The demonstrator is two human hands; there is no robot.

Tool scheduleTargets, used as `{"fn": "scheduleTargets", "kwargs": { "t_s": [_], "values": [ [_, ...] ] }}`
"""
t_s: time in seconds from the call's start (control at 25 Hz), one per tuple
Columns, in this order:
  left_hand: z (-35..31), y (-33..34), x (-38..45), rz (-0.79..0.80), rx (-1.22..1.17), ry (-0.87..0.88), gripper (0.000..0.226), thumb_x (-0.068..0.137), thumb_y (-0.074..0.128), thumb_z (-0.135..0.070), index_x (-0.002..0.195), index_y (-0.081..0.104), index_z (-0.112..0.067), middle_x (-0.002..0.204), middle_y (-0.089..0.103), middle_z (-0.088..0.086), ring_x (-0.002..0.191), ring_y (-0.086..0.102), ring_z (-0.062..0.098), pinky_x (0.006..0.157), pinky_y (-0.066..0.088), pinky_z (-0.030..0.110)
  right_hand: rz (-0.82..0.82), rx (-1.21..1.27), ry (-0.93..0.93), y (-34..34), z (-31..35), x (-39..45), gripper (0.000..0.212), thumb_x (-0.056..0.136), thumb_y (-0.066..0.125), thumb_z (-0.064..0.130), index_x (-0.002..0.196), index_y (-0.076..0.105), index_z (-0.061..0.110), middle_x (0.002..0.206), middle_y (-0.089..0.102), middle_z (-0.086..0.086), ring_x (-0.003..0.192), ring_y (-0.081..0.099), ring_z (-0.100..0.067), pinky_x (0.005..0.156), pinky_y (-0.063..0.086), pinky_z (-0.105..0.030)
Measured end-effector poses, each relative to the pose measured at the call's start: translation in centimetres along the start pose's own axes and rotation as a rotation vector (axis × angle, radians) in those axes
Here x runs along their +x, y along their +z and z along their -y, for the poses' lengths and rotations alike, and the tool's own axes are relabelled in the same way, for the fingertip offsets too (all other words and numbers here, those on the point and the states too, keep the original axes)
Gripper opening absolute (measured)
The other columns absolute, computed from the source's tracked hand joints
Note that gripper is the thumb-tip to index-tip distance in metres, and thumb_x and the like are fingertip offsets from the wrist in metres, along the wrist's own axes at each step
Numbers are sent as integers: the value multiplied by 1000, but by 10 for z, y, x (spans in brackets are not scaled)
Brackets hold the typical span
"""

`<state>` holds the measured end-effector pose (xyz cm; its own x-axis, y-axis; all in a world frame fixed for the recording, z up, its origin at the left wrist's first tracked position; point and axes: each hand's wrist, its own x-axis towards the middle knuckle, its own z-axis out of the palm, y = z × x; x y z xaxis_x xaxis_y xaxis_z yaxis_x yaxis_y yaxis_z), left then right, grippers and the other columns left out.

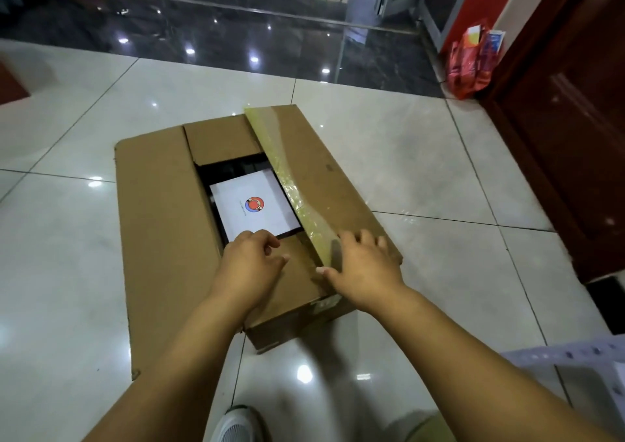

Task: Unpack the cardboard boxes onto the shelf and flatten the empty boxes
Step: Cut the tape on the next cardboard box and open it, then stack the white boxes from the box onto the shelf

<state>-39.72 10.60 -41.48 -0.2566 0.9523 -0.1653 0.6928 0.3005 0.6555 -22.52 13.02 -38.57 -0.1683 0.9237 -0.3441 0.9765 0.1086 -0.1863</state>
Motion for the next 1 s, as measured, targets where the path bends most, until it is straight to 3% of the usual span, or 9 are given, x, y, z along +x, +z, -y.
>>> {"fn": "scheduleTargets", "kwargs": {
  "t_s": [0.08,0.2,0.4,0.6,0.8,0.92,1.0],
  "values": [
    [7,2,3,64,161,4,40,90,61,-33,128,54,-22,127,49,1,121,40,27,98,36,33,56,-21,12,9,3,7,65,89,56,54,140,30,22,148,27,-11,141,18,-37,107,30,-51],
    [10,5,5,138,209,-19,49,93,57,-34,139,44,-22,141,40,2,130,29,28,104,31,34,84,-22,-29,17,4,14,62,94,54,41,144,24,22,151,24,-11,143,13,-43,110,29,-53],
    [8,9,7,143,192,-9,43,94,56,-32,135,48,-23,137,44,3,127,36,28,101,36,37,-97,28,-226,6,0,2,50,98,44,22,146,31,24,149,34,-1,132,39,-27,104,41,-40],
    [-4,17,13,174,143,18,39,92,60,-32,129,53,-22,130,52,3,114,52,24,96,45,35,-308,-97,-267,-27,-16,-8,55,98,43,10,150,27,18,156,25,-2,140,29,-24,109,31,-35],
    [-25,32,21,188,106,41,38,92,60,-29,129,55,-21,131,52,2,111,54,22,89,44,30,-336,-350,-58,-53,-48,-2,65,92,59,9,149,28,15,161,-1,-4,147,-4,-32,114,15,-46],
    [-29,43,26,219,93,39,39,91,62,-31,128,55,-20,131,52,3,112,54,22,93,44,31,-252,-466,128,-52,-65,9,87,88,65,13,154,9,17,158,-24,-8,143,-21,-40,113,7,-58],
    [-28,50,29,232,94,42,40,89,64,-34,126,56,-21,130,52,3,112,54,21,95,46,34,-217,-485,203,-47,-75,18,87,91,58,13,154,-2,15,155,-31,-11,141,-25,-43,111,4,-62]
  ]
}}
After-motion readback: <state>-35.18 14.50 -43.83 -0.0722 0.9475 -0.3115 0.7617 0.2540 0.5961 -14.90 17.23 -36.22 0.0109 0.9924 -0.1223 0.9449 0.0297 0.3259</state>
